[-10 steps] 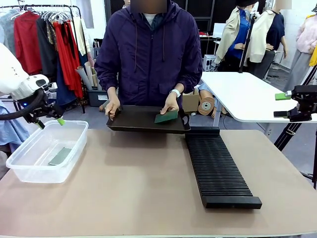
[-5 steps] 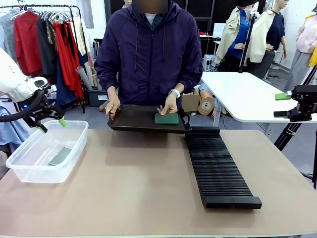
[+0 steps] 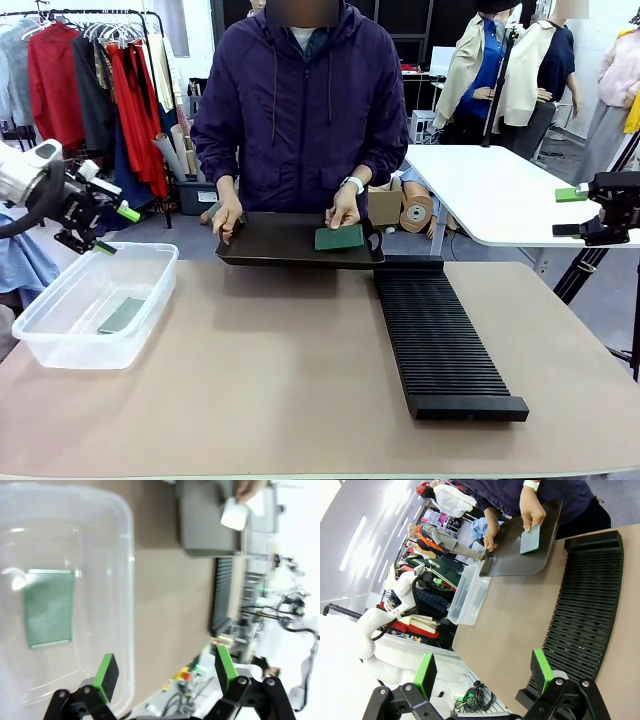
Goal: Sort PCBs into racks and boxes based on the side picked up.
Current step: Pick up the Blank PCB handed by the Human.
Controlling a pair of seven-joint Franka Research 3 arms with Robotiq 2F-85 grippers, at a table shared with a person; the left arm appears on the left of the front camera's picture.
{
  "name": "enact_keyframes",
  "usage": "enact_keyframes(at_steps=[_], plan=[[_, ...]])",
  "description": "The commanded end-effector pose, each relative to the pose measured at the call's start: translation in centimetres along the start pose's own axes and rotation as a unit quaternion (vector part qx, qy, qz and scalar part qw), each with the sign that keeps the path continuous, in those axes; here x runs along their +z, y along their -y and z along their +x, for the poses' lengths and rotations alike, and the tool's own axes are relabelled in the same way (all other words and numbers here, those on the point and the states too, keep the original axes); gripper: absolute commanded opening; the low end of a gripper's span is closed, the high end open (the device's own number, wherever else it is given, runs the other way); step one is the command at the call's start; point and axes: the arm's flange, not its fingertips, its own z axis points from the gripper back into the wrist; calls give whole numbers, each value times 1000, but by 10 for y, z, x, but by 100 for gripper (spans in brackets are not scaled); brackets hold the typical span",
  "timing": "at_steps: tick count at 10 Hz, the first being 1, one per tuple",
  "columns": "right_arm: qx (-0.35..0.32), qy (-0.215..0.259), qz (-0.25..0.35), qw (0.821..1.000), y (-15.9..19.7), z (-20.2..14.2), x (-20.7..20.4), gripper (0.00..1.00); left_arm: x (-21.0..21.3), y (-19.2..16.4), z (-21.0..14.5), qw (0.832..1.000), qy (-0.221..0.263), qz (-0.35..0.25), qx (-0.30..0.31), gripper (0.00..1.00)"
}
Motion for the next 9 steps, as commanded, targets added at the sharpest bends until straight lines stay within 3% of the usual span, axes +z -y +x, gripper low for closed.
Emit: enact_keyframes(at_steps=[1, 6, 9], plan=[[-1, -3, 1, 1000, -3, 1, 1, 100, 13, 4, 9, 997, 0, -76, -3, 100], [-1, -3, 1, 1000, -3, 1, 1, 100, 27, 14, 8, 979, -21, -201, -8, 100], [-1, -3, 1, 1000, -3, 1, 1, 100, 19, 9, 8, 979, -18, -201, -24, 100]])
